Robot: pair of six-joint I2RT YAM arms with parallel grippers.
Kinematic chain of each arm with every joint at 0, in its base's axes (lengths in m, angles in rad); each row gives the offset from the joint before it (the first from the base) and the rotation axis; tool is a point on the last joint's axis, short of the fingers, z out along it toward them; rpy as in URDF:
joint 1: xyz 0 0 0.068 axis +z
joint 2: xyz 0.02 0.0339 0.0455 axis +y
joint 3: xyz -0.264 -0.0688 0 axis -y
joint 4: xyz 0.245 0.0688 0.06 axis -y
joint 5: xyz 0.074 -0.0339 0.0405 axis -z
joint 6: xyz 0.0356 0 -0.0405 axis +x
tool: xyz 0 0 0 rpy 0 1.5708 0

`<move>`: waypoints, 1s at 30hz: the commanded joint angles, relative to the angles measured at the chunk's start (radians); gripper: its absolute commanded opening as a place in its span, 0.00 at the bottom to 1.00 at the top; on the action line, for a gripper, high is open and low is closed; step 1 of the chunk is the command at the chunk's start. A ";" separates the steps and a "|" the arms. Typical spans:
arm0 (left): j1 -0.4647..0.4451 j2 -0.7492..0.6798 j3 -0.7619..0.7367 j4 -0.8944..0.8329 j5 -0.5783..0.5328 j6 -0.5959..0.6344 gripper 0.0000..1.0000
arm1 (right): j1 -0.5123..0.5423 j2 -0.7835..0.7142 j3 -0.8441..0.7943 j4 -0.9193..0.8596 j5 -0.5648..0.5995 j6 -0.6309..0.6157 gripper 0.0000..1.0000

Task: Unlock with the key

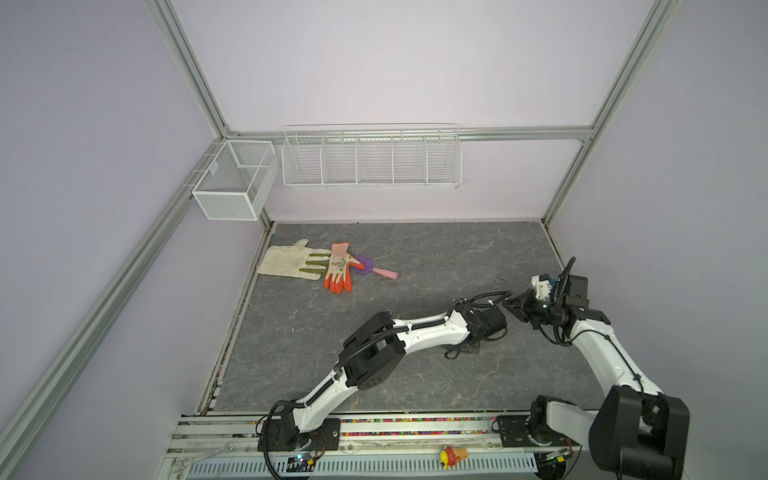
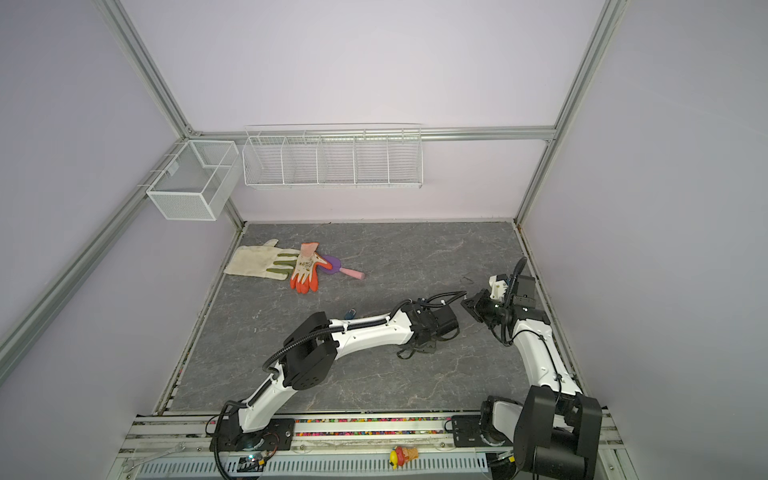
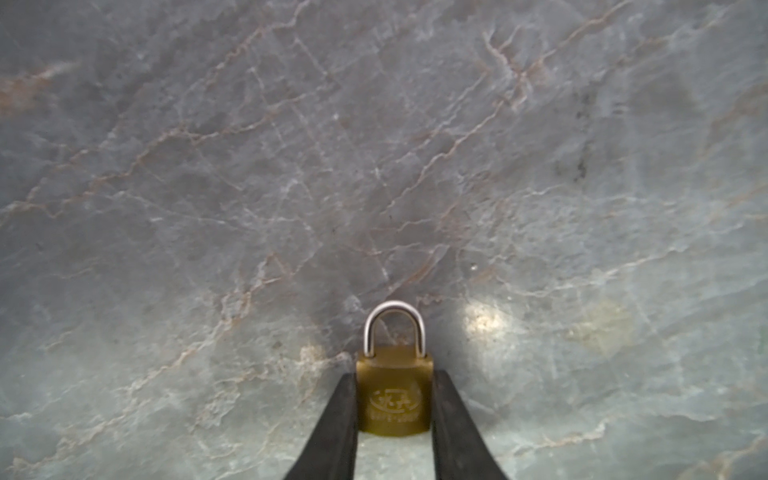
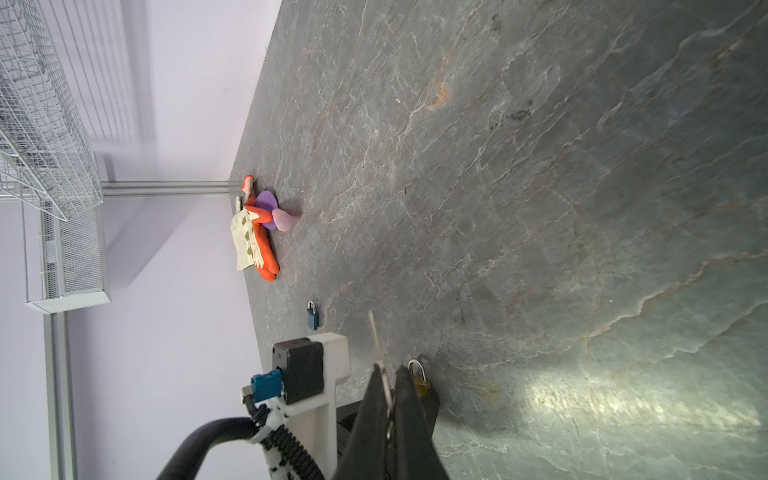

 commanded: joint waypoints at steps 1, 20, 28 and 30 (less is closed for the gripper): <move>-0.001 0.090 -0.052 -0.050 0.092 0.002 0.23 | -0.004 -0.012 0.015 0.002 -0.017 0.011 0.06; 0.113 -0.290 -0.207 0.004 0.011 -0.090 0.00 | 0.127 -0.038 0.111 -0.149 0.092 -0.108 0.06; 0.240 -0.576 -0.398 0.067 0.000 -0.152 0.00 | 0.390 -0.001 0.086 -0.041 0.179 -0.006 0.07; 0.258 -0.613 -0.407 0.071 -0.022 -0.174 0.00 | 0.498 -0.002 0.048 0.073 0.171 0.071 0.07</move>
